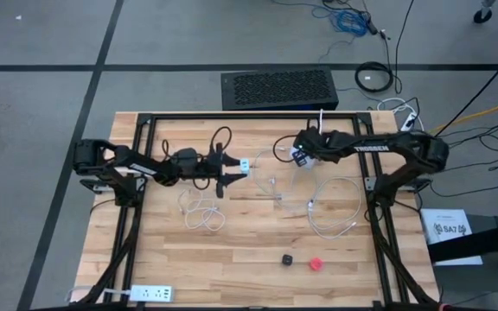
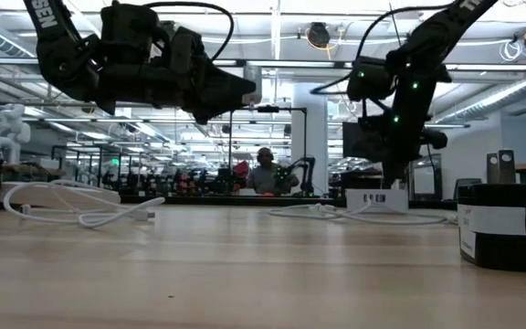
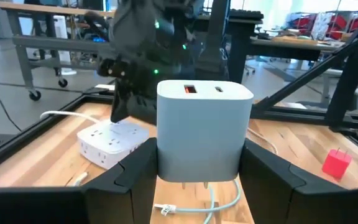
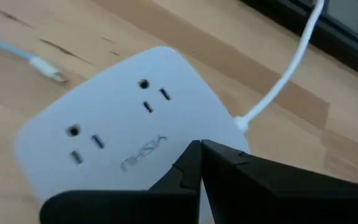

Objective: Insert USB
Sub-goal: Insert the white charger adapter into the white outlet extension

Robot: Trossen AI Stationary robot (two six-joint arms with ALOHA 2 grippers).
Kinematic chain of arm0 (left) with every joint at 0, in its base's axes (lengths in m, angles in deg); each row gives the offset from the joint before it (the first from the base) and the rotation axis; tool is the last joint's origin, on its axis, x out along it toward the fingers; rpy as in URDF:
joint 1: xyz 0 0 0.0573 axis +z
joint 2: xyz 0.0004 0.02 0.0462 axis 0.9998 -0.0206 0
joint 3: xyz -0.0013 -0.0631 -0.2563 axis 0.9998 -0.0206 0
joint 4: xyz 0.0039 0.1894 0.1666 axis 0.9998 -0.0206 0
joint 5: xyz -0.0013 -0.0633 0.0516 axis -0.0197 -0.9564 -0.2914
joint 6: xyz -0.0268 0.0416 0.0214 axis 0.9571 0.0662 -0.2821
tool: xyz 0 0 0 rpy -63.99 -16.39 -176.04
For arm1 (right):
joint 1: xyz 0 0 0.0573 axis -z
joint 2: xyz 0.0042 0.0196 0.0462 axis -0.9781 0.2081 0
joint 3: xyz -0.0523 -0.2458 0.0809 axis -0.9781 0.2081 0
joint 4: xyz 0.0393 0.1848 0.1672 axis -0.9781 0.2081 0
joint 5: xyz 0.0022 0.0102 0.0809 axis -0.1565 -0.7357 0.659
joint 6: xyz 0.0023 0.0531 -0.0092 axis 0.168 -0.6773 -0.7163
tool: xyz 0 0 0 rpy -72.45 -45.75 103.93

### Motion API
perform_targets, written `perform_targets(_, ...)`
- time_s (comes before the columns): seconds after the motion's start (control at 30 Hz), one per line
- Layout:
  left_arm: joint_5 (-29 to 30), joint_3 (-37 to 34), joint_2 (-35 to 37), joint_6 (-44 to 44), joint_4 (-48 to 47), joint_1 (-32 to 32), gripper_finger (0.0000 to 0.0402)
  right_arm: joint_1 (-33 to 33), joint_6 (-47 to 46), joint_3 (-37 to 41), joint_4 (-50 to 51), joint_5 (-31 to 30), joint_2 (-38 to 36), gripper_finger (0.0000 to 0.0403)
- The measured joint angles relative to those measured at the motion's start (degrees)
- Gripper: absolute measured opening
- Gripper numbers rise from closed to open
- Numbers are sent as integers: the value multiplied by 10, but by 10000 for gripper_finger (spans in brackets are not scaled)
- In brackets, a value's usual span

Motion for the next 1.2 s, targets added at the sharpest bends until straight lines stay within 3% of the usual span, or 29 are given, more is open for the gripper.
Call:
perform_targets(0.13,0,0,0,0,-2,7,194,15,9,-2,-45,-12,36,0)
perform_targets(0.27,-3,0,0,-4,-15,15,194,13,89,-4,-116,7,68,0)
perform_targets(0.53,-60,0,0,-33,-28,26,194,-26,236,-3,-239,182,82,0)
perform_targets(0.77,-99,0,0,-51,-49,35,194,-54,292,-3,-245,295,83,0)
perform_targets(1.0,-165,1,0,-60,-59,34,194,-72,305,-2,-242,320,74,0)
perform_targets(1.2,-180,1,0,-60,-61,35,194,-76,308,3,-246,363,31,0)
